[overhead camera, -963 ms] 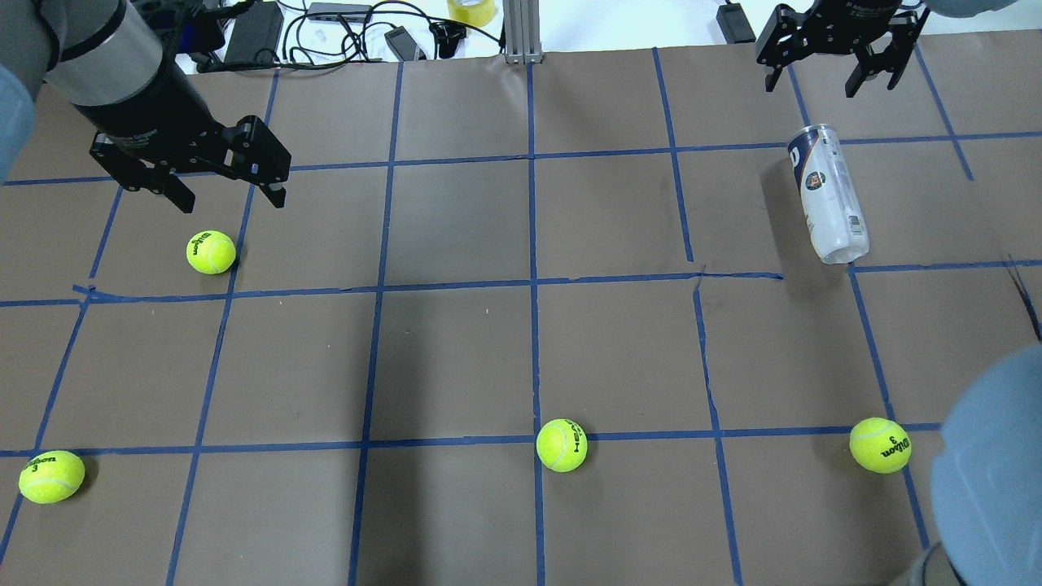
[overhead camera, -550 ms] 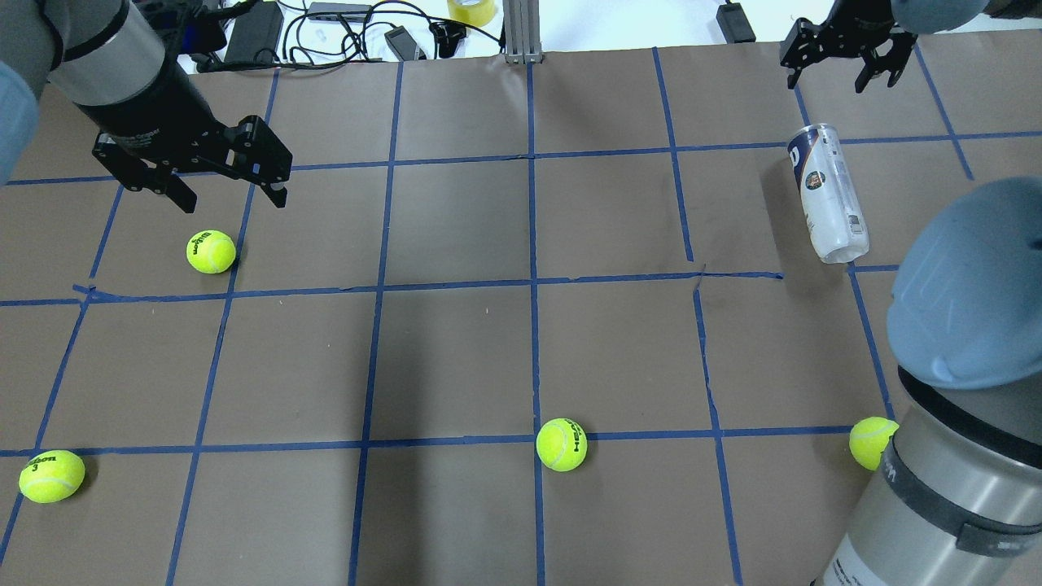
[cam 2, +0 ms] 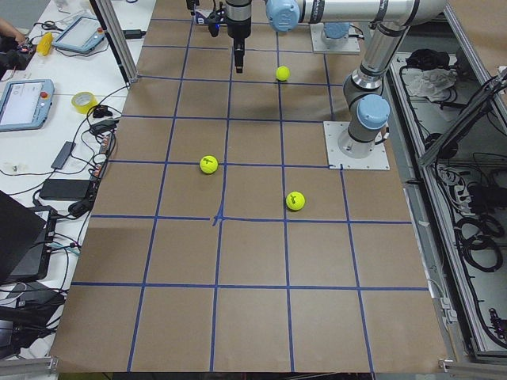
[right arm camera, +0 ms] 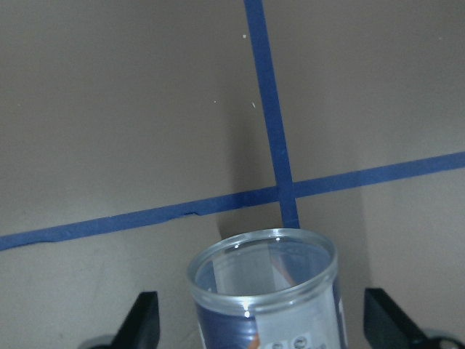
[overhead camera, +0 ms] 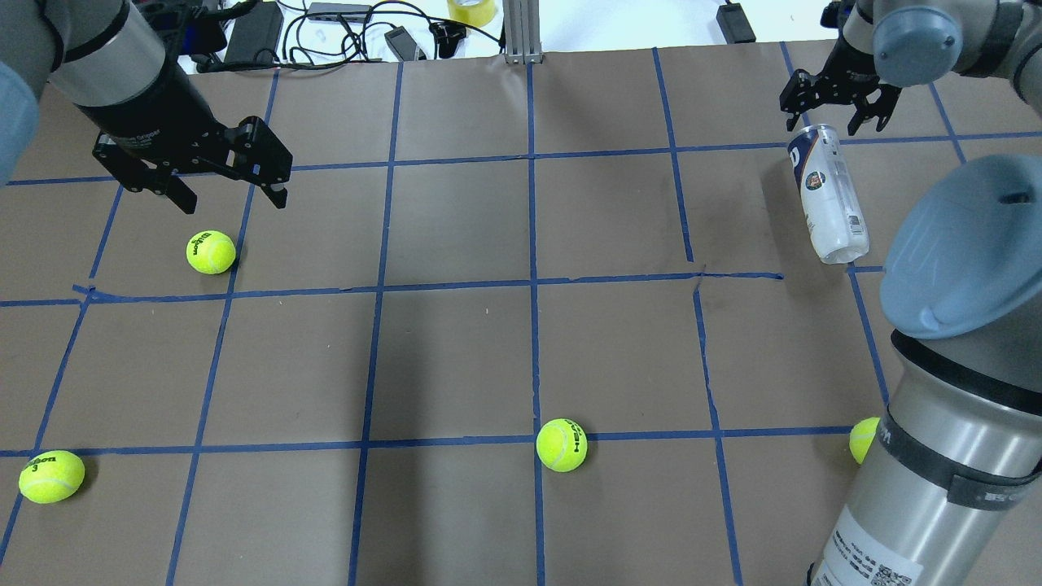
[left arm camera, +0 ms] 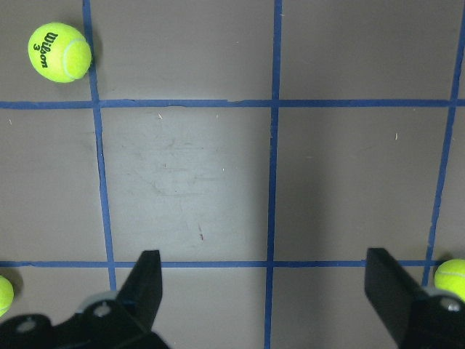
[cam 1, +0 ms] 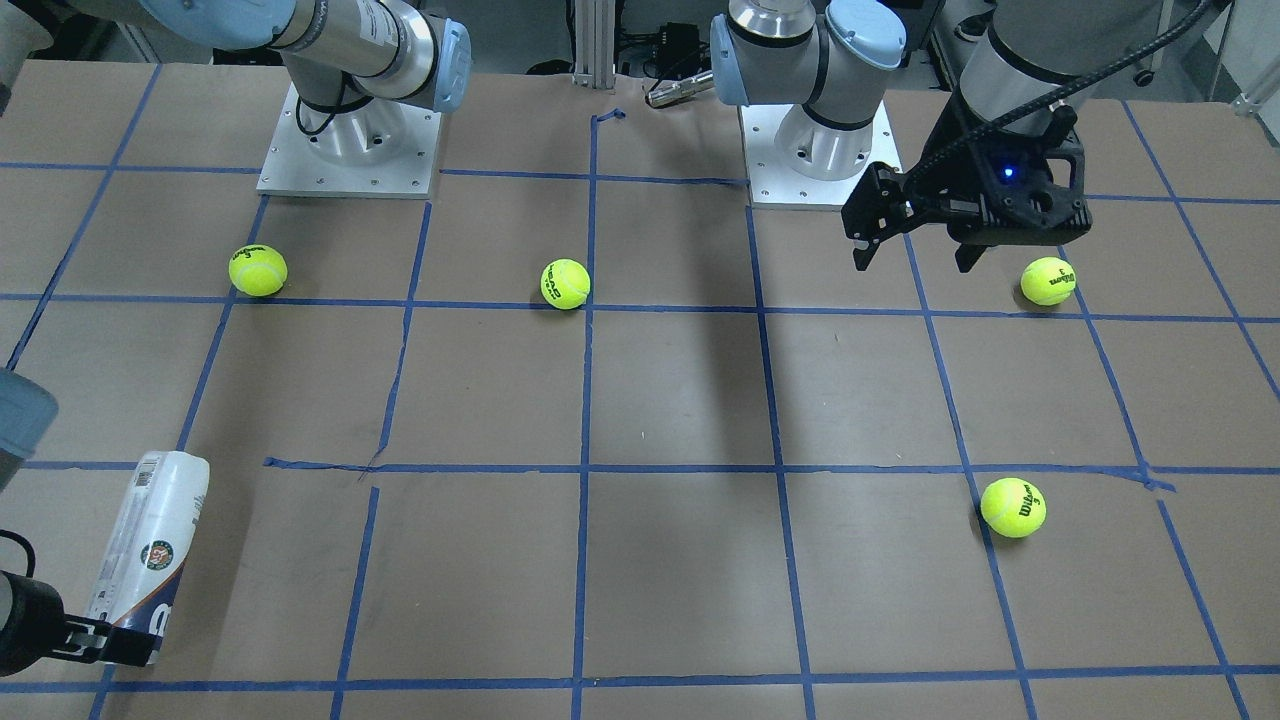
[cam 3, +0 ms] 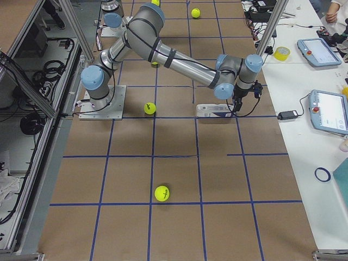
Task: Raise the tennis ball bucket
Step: 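Lower the right gripper onto the top of the upright white can and grasp it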
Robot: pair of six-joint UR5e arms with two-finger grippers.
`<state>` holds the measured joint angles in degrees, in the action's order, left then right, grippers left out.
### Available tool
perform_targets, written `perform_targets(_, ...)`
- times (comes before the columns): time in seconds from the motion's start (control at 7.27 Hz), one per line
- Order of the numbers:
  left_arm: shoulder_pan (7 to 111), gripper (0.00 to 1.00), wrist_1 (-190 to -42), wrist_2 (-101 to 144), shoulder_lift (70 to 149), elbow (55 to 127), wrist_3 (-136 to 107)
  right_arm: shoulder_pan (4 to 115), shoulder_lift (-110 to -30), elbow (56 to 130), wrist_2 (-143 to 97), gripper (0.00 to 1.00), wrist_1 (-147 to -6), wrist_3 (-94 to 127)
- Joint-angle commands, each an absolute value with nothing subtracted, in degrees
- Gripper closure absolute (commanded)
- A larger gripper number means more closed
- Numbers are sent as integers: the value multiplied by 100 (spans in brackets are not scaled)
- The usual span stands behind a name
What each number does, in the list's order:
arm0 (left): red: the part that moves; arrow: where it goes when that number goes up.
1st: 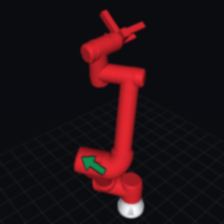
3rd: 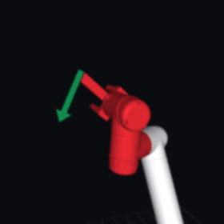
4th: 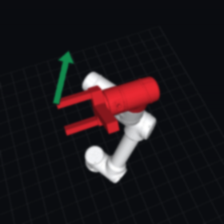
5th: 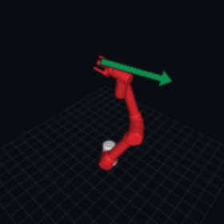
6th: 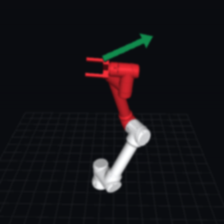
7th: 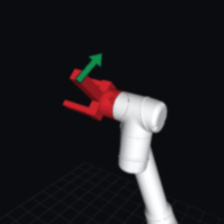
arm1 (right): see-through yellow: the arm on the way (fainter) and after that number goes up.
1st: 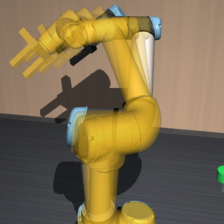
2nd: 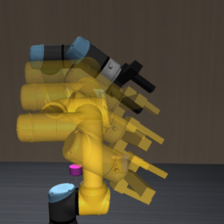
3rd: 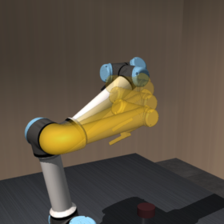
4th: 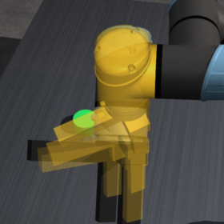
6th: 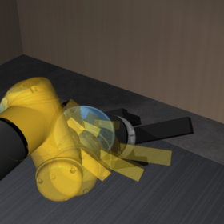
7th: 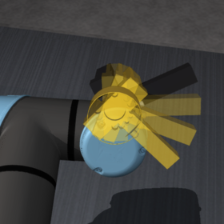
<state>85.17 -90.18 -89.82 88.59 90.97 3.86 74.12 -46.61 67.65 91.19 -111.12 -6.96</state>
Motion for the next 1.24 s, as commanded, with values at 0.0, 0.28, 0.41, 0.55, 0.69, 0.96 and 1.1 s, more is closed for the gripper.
perform_targets(0.0,8517,0,-9018,-8982,8859,9097,378,7409,-4614,7275,9167,0,-11958,-1097)
perform_targets(0.28,8517,0,-9018,-8982,8859,9097,396,7409,-4597,7321,9132,0,-11988,-1116)
perform_targets(0.41,8517,0,-9018,-8982,8859,9097,396,7409,-4623,7313,9080,14,-11971,-1116)
perform_targets(0.55,8517,0,-9018,-8982,8859,9097,396,7409,-4623,7313,9079,46,-11971,-1177)
perform_targets(0.69,8517,0,-9018,-8982,8859,9097,396,7427,-4701,7304,9044,55,-11953,-1213)
perform_targets(0.96,8517,0,-9018,-8982,8859,9097,404,7706,-5174,7373,9018,57,-11874,-1422)
perform_targets(1.1,8517,0,-9018,-8982,8859,9097,404,8195,-5429,7505,9035,58,-11874,-1624)
